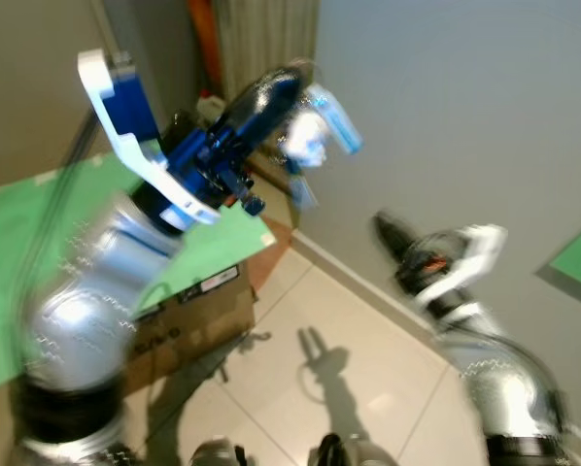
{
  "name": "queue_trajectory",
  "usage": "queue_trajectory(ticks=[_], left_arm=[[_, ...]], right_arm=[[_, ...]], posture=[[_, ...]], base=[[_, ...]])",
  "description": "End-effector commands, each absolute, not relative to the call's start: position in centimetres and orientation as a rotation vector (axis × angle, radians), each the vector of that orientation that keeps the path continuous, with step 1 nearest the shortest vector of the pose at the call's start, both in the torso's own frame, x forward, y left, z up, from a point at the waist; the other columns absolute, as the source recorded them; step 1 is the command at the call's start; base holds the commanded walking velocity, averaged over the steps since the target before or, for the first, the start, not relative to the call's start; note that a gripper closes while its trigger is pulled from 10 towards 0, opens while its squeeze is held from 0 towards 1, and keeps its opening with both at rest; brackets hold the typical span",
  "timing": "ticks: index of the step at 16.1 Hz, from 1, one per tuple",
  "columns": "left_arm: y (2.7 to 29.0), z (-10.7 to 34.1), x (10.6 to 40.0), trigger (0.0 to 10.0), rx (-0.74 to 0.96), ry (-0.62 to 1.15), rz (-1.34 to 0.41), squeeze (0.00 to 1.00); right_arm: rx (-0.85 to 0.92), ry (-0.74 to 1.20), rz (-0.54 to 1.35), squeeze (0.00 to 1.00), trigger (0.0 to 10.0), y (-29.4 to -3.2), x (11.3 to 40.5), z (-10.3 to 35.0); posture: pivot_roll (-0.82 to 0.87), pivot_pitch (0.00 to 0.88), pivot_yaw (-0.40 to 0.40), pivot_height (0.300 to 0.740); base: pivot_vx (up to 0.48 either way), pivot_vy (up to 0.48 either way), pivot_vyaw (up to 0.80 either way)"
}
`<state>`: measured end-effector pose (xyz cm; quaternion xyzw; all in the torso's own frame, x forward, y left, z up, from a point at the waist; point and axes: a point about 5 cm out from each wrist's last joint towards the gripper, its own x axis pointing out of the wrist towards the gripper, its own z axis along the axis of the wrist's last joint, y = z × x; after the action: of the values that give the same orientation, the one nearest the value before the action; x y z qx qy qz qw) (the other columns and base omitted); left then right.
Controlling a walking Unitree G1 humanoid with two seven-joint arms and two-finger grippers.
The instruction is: Hang keys on a hook
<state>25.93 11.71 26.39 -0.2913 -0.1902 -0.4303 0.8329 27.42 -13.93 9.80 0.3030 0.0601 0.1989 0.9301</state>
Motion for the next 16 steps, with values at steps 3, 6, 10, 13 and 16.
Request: queue_trajectory(ticks=[3, 6, 10, 13, 16], left_arm=[[11.2, 21.8, 26.8, 10.0, -0.841, -0.301, -0.778, 0.00], [10.3, 17.6, 26.3, 10.0, -0.826, -0.195, -0.755, 0.00], [9.8, 16.4, 25.1, 10.0, -0.884, -0.142, -0.830, 0.00], [9.6, 15.7, 24.8, 10.0, -0.858, -0.127, -0.842, 0.00], [9.9, 14.8, 24.7, 10.0, -0.810, -0.084, -0.849, 0.00]], right_arm=[[0.432, 0.255, 0.314, 0.00, 10.0, -13.4, 26.9, 6.7], [0.344, 0.255, 0.310, 0.00, 10.0, -12.8, 26.7, 5.8], [0.323, 0.228, 0.303, 0.00, 10.0, -12.7, 27.0, 5.8], [0.312, 0.231, 0.309, 0.00, 10.0, -12.2, 26.9, 5.6], [0.300, 0.235, 0.300, 0.00, 10.0, -12.2, 26.8, 5.1]], posture=[[0.06, 0.100, -0.028, 0.740], [0.05, 0.095, -0.036, 0.740], [0.04, 0.090, -0.042, 0.740], [0.04, 0.089, -0.042, 0.740], [0.04, 0.088, -0.036, 0.740]], base=[[0.000, 0.000, -0.78], [0.000, 0.000, -0.78], [0.000, -0.120, -0.39], [0.000, -0.480, 0.00], [0.000, -0.480, 0.00]])
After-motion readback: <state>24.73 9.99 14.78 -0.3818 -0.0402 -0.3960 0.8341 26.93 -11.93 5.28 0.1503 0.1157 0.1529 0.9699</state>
